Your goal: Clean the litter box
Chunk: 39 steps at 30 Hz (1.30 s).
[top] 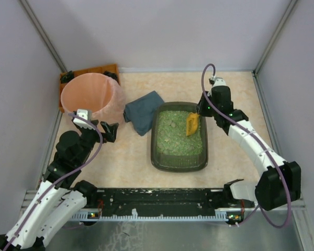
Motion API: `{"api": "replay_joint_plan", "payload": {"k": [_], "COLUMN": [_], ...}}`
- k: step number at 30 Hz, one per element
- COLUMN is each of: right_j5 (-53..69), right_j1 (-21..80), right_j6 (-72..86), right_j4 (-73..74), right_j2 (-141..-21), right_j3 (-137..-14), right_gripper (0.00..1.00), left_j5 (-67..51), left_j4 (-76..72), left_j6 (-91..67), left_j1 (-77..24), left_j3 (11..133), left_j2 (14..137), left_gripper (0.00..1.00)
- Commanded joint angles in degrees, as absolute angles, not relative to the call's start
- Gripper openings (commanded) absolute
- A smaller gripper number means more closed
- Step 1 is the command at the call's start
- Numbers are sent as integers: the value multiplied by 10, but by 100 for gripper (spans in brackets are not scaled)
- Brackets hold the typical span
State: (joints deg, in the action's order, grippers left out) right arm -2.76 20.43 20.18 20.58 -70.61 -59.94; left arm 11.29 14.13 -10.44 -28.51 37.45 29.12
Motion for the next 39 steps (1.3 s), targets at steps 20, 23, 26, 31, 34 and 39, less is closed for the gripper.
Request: {"api": "replay_joint_plan", "payload": {"k": [20, 23, 26, 31, 34, 39], "right_j5": [196, 246, 257, 248, 255, 273], "right_j1": [137, 146, 166, 158, 147, 120], "right_j6": [391, 445, 463, 489, 505, 529], "right_j4": [-43, -116, -143, -163, -178, -192], "right_j2": [-798, -825, -839, -812, -788, -737], "right_j3": [-443, -409, -394, -362, -348, -333], "right_gripper": [0, 0, 0, 0, 0, 0], "left_j5": [100, 98, 97, 98, 96, 95], "left_j4": [127, 124, 125, 128, 127, 126], "left_j6": [-100, -103, -105, -109, -111, -116], "left_j1": [-283, -283, -283, -283, -283, -283], "left_j3": [372, 371, 371, 370, 371, 373], "left_j2": [291, 294, 296, 295, 296, 298], "left_gripper": [99, 99, 99, 99, 99, 99]}}
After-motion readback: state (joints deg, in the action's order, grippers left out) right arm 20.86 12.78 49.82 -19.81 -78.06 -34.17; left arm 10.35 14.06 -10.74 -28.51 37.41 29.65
